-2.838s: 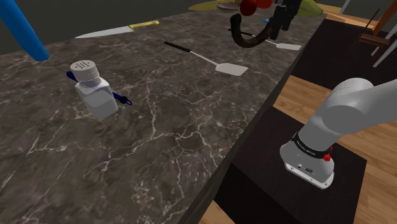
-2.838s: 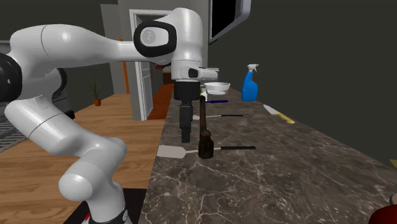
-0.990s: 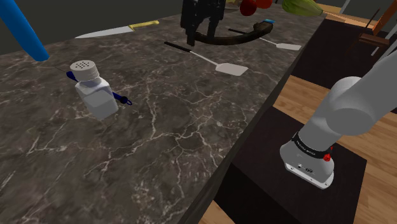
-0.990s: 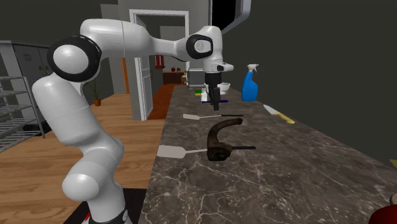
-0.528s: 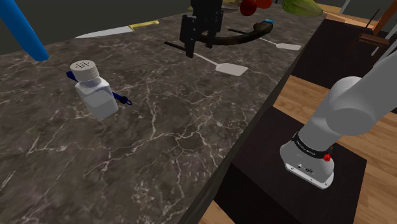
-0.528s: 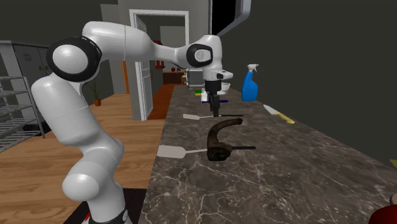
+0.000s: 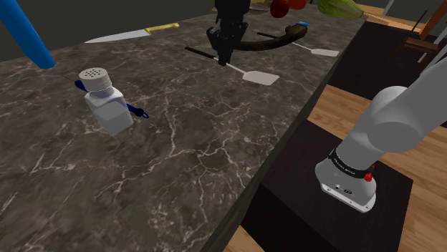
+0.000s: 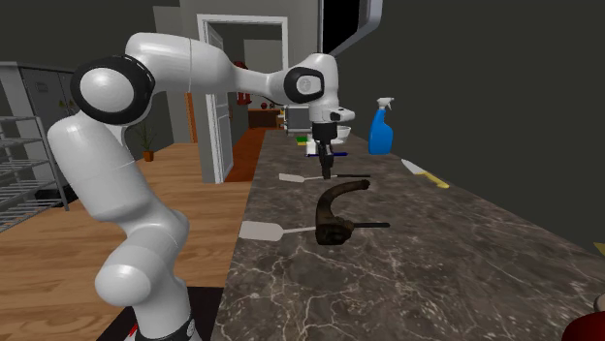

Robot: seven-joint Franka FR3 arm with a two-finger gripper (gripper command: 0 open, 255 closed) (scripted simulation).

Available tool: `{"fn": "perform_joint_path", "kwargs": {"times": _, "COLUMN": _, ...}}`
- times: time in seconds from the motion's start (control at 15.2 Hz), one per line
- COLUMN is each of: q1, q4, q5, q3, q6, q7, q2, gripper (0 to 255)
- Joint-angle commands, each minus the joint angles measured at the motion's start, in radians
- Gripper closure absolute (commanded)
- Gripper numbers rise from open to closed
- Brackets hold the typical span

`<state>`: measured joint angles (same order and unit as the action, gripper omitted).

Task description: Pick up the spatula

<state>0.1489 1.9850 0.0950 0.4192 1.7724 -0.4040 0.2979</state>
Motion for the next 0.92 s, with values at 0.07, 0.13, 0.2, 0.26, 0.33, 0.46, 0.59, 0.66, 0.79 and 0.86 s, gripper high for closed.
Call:
{"fn": "perform_joint_path", "kwargs": {"times": 0.07, "q1": 0.0, "q4": 0.001, "q5": 0.0, "q3": 0.0, "q6": 0.0, "q7": 0.0, "q2": 0.0, "gripper": 255}}
{"fn": "perform_joint_path", "kwargs": {"times": 0.13, "q1": -0.001, "q4": -0.014, "q5": -0.001, "q3": -0.001, "q6": -0.013, "q7": 0.0, "q2": -0.001, "gripper": 255}}
{"fn": "perform_joint_path", "kwargs": {"times": 0.2, "q1": -0.001, "q4": -0.029, "q5": -0.002, "q3": -0.001, "q6": -0.027, "q7": -0.001, "q2": -0.003, "gripper": 255}}
{"fn": "perform_joint_path", "kwargs": {"times": 0.26, "q1": -0.002, "q4": -0.044, "q5": -0.003, "q3": -0.002, "q6": -0.04, "q7": -0.001, "q2": -0.005, "gripper": 255}}
{"fn": "perform_joint_path", "kwargs": {"times": 0.33, "q1": -0.002, "q4": -0.059, "q5": -0.004, "q3": -0.002, "q6": -0.053, "q7": -0.002, "q2": -0.007, "gripper": 255}}
{"fn": "perform_joint_path", "kwargs": {"times": 0.46, "q1": -0.004, "q4": -0.091, "q5": -0.006, "q3": -0.003, "q6": -0.08, "q7": -0.003, "q2": -0.011, "gripper": 255}}
{"fn": "perform_joint_path", "kwargs": {"times": 0.59, "q1": -0.005, "q4": -0.123, "q5": -0.009, "q3": -0.003, "q6": -0.107, "q7": -0.004, "q2": -0.017, "gripper": 255}}
{"fn": "perform_joint_path", "kwargs": {"times": 0.66, "q1": -0.005, "q4": -0.139, "q5": -0.01, "q3": -0.003, "q6": -0.121, "q7": -0.005, "q2": -0.02, "gripper": 255}}
{"fn": "perform_joint_path", "kwargs": {"times": 0.79, "q1": -0.007, "q4": -0.173, "q5": -0.013, "q3": -0.003, "q6": -0.148, "q7": -0.007, "q2": -0.027, "gripper": 255}}
{"fn": "perform_joint_path", "kwargs": {"times": 0.86, "q1": -0.007, "q4": -0.191, "q5": -0.015, "q3": -0.003, "q6": -0.162, "q7": -0.008, "q2": -0.031, "gripper": 255}}
